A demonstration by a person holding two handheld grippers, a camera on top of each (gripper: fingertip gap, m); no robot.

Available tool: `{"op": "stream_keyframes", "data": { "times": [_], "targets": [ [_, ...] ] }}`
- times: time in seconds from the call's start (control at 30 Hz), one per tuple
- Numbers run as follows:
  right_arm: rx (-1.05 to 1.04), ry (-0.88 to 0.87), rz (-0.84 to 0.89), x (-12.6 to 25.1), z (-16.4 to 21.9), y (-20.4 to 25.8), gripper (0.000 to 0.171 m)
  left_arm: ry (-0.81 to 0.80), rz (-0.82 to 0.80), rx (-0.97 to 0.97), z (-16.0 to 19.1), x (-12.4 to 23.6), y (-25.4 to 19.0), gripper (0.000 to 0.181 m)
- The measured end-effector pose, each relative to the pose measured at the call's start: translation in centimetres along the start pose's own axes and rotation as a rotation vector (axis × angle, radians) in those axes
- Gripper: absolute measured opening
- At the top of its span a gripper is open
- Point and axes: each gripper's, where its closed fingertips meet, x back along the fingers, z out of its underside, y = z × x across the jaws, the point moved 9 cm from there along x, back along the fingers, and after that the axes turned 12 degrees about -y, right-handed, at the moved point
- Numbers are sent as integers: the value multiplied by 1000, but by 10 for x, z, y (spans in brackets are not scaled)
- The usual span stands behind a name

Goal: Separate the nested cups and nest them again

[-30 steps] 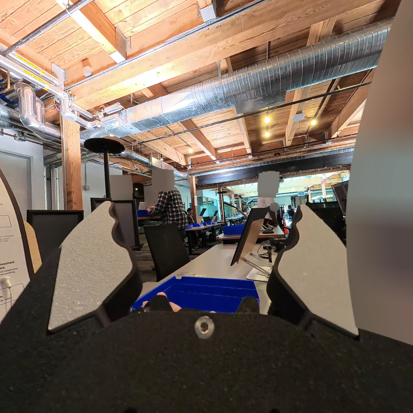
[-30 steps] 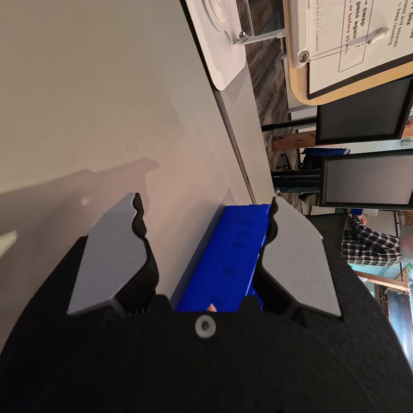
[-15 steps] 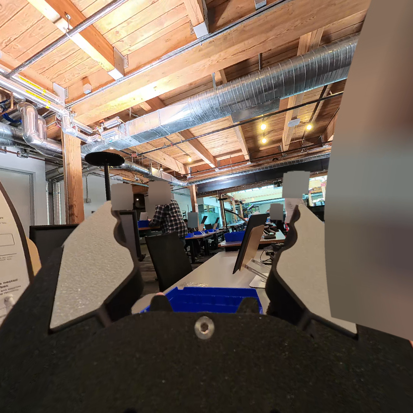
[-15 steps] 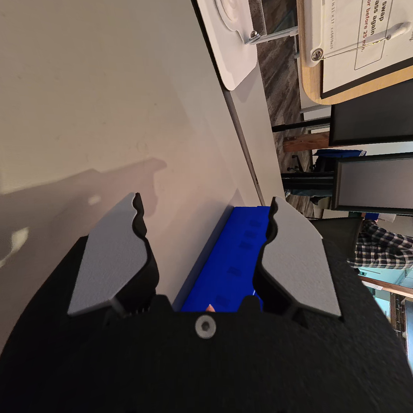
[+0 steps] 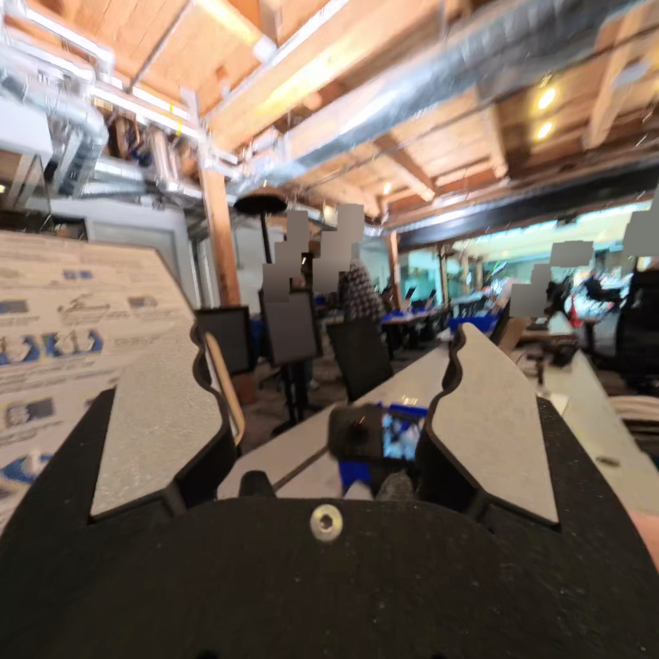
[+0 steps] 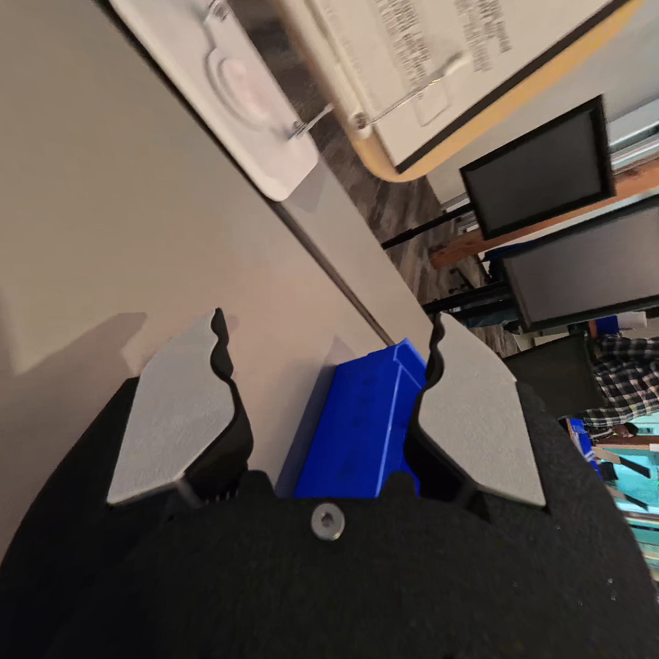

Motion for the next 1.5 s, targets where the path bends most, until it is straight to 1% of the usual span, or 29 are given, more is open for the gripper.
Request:
{"op": "stream_keyframes", "data": {
  "times": [0.07,0.13,0.23,0.3,0.33,0.37,0.5,0.63,0.73,1.0,1.23,1.37,1.43,1.47,1.5],
  "targets": [
    [-61,-52,44,-2,4,-12,107,212,-65,-24,24,-1,18,122],
    [-121,-114,68,-4,8,-20,107,382,-147,-40,53,2,38,109],
    [-318,-254,31,-6,11,-22,107,630,-311,-143,102,16,65,96],
    [-497,-358,-36,-10,14,-12,104,750,-365,-199,133,24,72,98],
    [-565,-364,-62,-13,17,-6,104,796,-388,-219,145,27,73,100],
    [-590,-359,-76,-16,19,1,104,826,-404,-238,155,29,72,100],
    [-649,-374,-43,-25,29,16,102,840,-466,-323,173,33,66,102],
    [-710,-364,-63,-27,32,20,102,815,-550,-329,181,41,72,106],
    [-690,-374,-51,-27,32,21,102,786,-596,-306,186,48,78,108],
    [-691,-358,-74,-30,35,26,102,771,-626,-283,189,54,83,107],
    [-691,-355,-97,-33,36,26,101,761,-624,-288,186,52,84,107],
    [-685,-350,-120,-34,36,28,101,762,-607,-253,183,50,84,106],
    [-682,-354,-127,-34,36,28,101,757,-559,-229,173,43,81,103],
    [-678,-355,-132,-35,36,27,100,754,-531,-219,161,38,79,95],
    [-675,-357,-133,-35,36,26,100,743,-512,-213,144,32,78,92]
  ]
}}
